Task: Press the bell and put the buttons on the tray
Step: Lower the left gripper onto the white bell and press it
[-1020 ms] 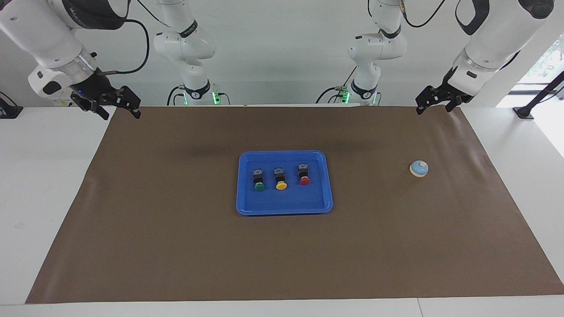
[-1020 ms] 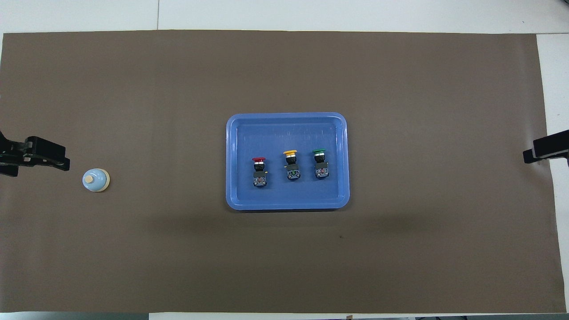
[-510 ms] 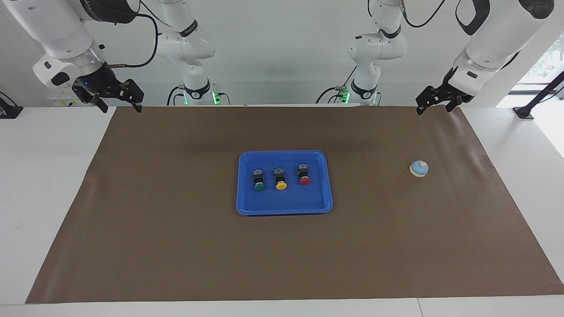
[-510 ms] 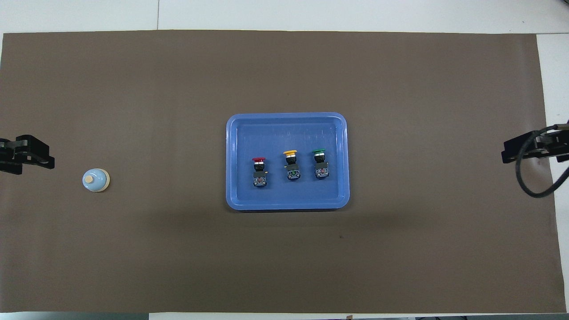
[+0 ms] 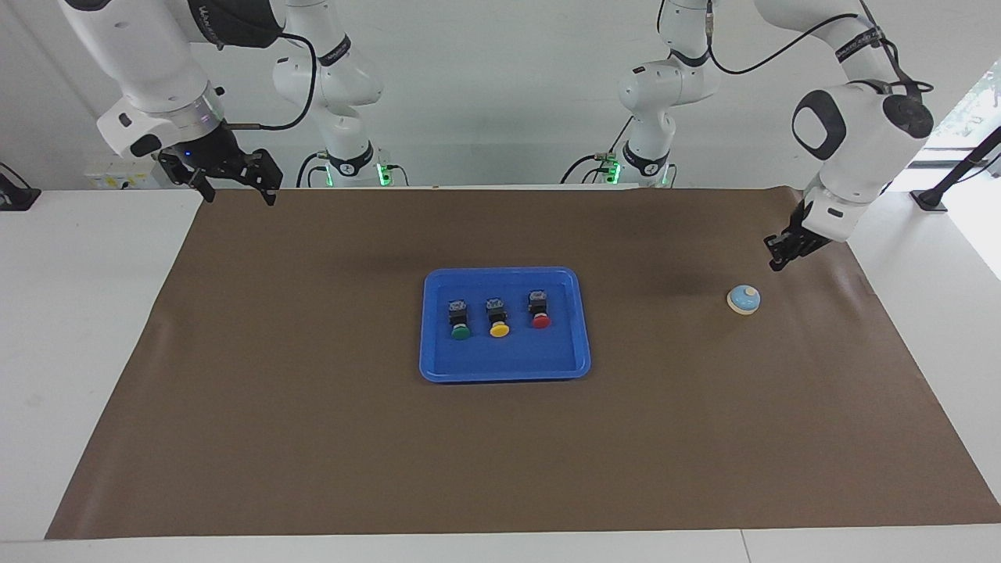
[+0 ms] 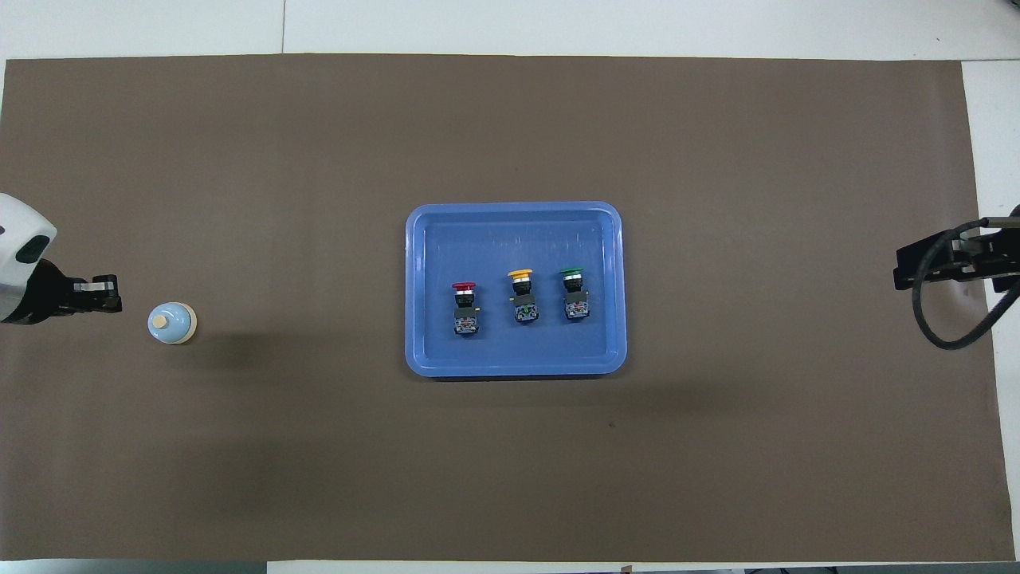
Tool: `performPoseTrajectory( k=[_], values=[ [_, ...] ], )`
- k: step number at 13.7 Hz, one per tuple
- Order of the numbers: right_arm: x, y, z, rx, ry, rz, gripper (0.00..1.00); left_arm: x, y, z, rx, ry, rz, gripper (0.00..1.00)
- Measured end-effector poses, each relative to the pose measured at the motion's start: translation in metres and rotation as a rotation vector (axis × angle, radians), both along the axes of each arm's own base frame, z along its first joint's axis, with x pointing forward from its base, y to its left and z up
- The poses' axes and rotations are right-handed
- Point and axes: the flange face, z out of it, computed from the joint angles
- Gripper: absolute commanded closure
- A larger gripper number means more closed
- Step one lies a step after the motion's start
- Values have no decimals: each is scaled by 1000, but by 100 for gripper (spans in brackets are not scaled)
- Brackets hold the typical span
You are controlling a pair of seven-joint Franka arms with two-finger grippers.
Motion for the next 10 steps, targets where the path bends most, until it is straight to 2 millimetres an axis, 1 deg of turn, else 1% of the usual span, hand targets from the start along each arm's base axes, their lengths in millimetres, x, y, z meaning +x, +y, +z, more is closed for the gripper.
performPoseTrajectory(
  k=[1,2,4,6,10],
  values=[
    [0,-3,2,16,-4,-9,0,0,7,-23,-1,0,5,100],
    [0,-5,3,28,-7,-15,0,-2,12,-41,-1,0,8,100],
    [0,-6,4,53,-10,-23,0,-8,16,-63,-1,-4,13,100],
    [0,-8,5,56,-12,-26,0,-15,15,-75,-1,-1,14,100],
    [0,-9,5,48,-12,-25,0,-16,13,-77,-1,2,10,100]
  ],
)
